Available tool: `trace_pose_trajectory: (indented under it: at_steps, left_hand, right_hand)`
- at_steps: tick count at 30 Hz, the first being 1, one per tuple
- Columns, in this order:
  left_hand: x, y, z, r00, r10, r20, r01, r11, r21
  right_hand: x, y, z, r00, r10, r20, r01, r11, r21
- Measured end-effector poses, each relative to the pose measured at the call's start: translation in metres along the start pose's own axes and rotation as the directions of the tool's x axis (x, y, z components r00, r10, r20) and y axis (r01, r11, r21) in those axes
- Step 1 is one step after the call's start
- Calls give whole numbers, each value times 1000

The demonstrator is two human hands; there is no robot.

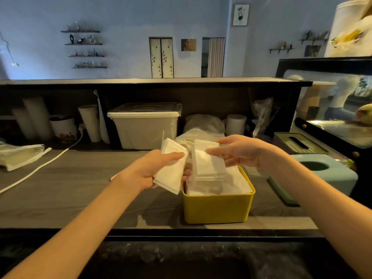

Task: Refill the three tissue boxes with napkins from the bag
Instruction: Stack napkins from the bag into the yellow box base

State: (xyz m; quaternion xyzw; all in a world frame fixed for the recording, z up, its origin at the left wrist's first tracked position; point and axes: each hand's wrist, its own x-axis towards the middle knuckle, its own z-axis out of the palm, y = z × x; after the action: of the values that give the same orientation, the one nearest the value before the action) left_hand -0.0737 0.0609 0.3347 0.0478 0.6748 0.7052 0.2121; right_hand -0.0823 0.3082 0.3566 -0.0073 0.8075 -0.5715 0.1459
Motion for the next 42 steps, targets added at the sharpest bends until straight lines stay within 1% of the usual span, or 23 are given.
trace_pose_trajectory:
  at_steps: [2, 4, 7, 8, 9, 10, 13, 15, 16, 17, 18, 19, 21, 25, 27, 29, 31, 33, 34, 35, 38, 40, 42]
  left_hand:
    - [-2, 2, -6, 999, 38, -37, -35, 997, 65]
    - [-4, 3, -7, 996, 67, -52, -59, 988, 139]
    - [-6, 2, -4, 996, 92, -22, -84, 970, 229]
    - [-6, 0, -2, 996, 93, -10, -87, 962, 260]
    - [-6, -1, -1, 996, 89, 0, -85, 957, 277]
    - [-6, -1, 0, 997, 83, 4, -81, 957, 277]
    - [-5, -1, 1, 996, 80, -26, -72, 974, 217]
    - [-5, 1, 1, 995, 87, -58, -75, 980, 183]
    - [-6, 2, 0, 994, 86, -66, -73, 983, 170]
    - [-5, 3, -1, 994, 81, -67, -70, 984, 161]
    - [-5, 3, -2, 995, 77, -65, -66, 985, 159]
    - [-4, 3, -2, 995, 76, -64, -64, 983, 171]
    - [-4, 1, -3, 994, 87, -69, -69, 971, 228]
    - [-6, 0, -2, 990, 128, -61, -101, 939, 328]
    - [-8, 1, -2, 991, 126, -40, -103, 925, 366]
    - [-10, 3, 1, 996, 84, 9, -82, 929, 361]
    - [-14, 5, 3, 997, 37, 65, -57, 936, 347]
    - [-17, 7, 5, 996, 26, 90, -56, 935, 350]
    - [-18, 7, 5, 995, 29, 96, -62, 934, 353]
    - [-19, 7, 5, 994, 26, 102, -61, 935, 350]
    - [-21, 8, 4, 991, -25, 131, -21, 941, 338]
    - [-21, 6, 2, 990, -55, 132, 12, 951, 308]
    - [-22, 5, 1, 989, -78, 123, 44, 966, 256]
  right_hand:
    - [4, 3, 8, 999, 45, 8, -44, 998, -36]
    - [6, 6, 18, 998, 61, 2, -60, 989, -134]
    - [11, 14, 27, 993, -33, -112, -6, 943, -333]
    - [11, 16, 27, 988, -68, -140, 12, 932, -362]
    - [10, 16, 26, 985, -86, -149, 27, 934, -357]
    - [9, 15, 24, 986, -89, -143, 40, 949, -313]
    - [3, 8, 17, 991, -75, -114, 66, 994, -86]
    - [3, 5, 16, 996, -30, -80, 34, 998, 44]
    - [3, 6, 17, 998, -5, -59, 9, 997, 74]
    - [2, 7, 20, 999, 14, -36, -11, 998, 66]
    - [3, 9, 23, 999, 26, -20, -26, 1000, 18]
    - [2, 12, 27, 999, 28, -19, -29, 997, -68]
    - [2, 18, 34, 997, -9, -72, -10, 966, -260]
    - [9, 24, 39, 969, -190, -155, 99, 882, -461]
    - [9, 25, 40, 953, -268, -144, 145, 817, -559]
    - [9, 27, 39, 927, -358, -111, 196, 717, -669]
    - [8, 32, 34, 887, -451, -103, 257, 665, -701]
    - [4, 36, 25, 843, -529, -97, 333, 655, -678]
    - [2, 37, 21, 834, -547, -77, 360, 644, -675]
    - [0, 39, 18, 839, -543, -43, 377, 635, -674]
    - [-6, 41, 21, 886, -455, 90, 391, 628, -672]
    - [-7, 43, 23, 893, -435, 116, 390, 617, -684]
    - [-8, 41, 23, 885, -448, 125, 398, 589, -703]
